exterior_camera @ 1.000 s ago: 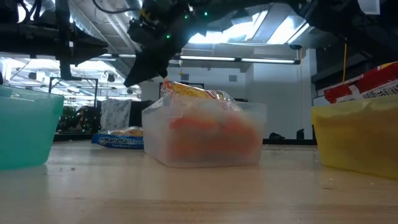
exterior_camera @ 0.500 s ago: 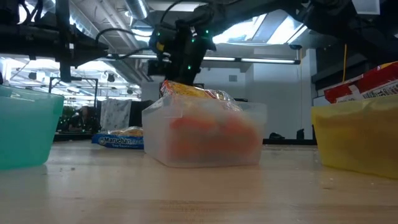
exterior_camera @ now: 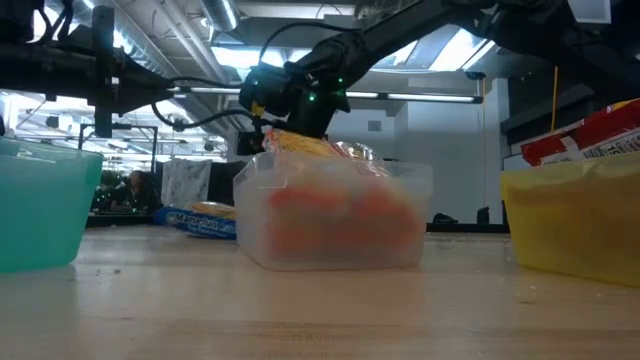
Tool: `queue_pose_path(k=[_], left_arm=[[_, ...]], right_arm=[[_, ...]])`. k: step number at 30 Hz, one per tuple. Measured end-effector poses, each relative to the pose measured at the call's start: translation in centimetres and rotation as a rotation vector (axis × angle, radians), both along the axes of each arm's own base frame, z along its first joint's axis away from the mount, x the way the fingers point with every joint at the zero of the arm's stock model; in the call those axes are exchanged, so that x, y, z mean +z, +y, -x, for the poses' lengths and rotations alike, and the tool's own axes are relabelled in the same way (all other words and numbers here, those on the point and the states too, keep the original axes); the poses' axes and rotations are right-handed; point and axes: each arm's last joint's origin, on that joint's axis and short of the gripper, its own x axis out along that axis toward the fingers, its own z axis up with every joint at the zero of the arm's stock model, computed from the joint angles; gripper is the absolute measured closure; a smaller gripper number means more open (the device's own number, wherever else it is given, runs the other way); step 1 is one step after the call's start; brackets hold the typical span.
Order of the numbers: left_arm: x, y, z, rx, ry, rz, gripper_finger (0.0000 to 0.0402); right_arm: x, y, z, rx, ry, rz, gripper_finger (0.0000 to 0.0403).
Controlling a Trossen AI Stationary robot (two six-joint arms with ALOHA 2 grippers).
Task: Sort Maruchan noodles
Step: Put the bottom blue noodle pack into the green bin
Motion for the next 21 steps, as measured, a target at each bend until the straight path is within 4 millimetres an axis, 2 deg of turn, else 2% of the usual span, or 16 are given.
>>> queue_pose_path(k=[4,11,21], left_arm=[[0.00,0.01,0.01,0.003,-0.001,0.001,0.0335],[0.00,0.01,0.01,0.001,-0.011,0.015,0.0335],[0.00,0.01,0.01,0.001,-0.012,0.016,0.0335]], right_arm=[[0.00,0.31,-0.09,0.006,-0.003,0.000,0.0218],[0.05,0.22,-0.17,-0.032,-0.014,-0.003,0.0384],[0.59,0.36,-0.13,-0.084,-0.019,-0.031,0.0401]])
